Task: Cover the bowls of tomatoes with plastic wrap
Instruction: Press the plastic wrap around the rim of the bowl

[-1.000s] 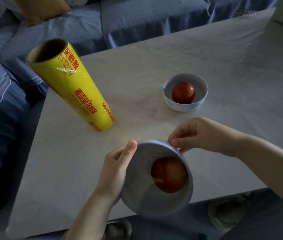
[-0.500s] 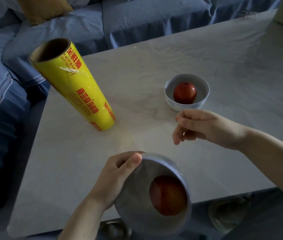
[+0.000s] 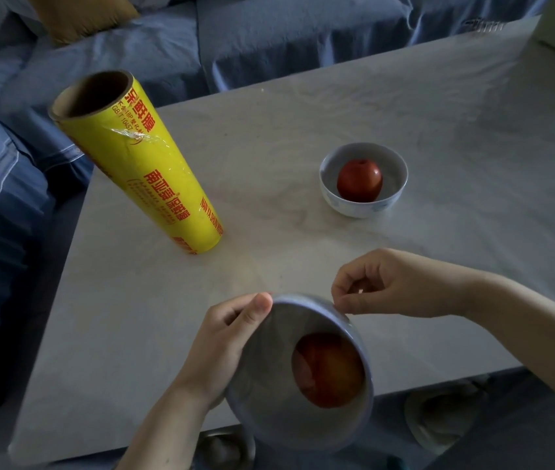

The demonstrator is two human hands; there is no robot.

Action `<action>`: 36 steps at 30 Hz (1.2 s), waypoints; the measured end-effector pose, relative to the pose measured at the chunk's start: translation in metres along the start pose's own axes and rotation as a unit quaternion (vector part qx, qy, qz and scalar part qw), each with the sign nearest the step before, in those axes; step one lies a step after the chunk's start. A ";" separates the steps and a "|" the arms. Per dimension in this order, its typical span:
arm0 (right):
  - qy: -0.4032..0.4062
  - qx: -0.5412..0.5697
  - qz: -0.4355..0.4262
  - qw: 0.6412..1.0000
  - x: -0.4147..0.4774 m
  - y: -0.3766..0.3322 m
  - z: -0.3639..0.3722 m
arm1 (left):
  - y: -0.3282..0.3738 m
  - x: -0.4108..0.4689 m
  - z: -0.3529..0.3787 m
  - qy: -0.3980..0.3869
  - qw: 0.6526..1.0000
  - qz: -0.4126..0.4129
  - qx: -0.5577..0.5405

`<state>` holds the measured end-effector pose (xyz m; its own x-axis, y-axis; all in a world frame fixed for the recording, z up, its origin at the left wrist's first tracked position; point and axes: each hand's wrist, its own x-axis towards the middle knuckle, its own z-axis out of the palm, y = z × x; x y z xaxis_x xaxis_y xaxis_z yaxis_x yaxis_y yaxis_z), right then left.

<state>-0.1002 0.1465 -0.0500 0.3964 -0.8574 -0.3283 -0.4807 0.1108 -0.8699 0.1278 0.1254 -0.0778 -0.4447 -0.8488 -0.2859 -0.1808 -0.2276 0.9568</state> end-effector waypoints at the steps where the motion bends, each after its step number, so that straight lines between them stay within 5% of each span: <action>1: -0.007 -0.002 -0.002 1.000 0.000 -0.001 0.000 | 0.000 0.000 0.000 -0.003 1.000 -0.003 0.001; 12: -0.017 0.074 -0.001 0.997 -0.001 0.005 0.000 | 0.002 0.003 0.000 -0.025 1.000 -0.011 0.009; 25: -0.115 0.134 0.148 0.973 0.009 0.000 -0.002 | 0.000 0.001 0.002 -0.050 0.998 -0.029 0.010; 29: -0.047 0.244 0.094 0.964 0.008 0.006 0.012 | 0.003 0.002 0.003 -0.041 0.999 -0.018 0.002; 36: 0.150 0.419 0.062 0.893 0.012 0.002 0.043 | 0.008 0.000 0.007 -0.007 0.999 0.030 0.008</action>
<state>-0.0627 0.1582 -0.0718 0.0921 -0.8948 -0.4370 0.2975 0.4435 -0.8455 0.1202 0.1271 -0.0703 -0.4671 -0.8540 -0.2292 -0.1682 -0.1687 0.9712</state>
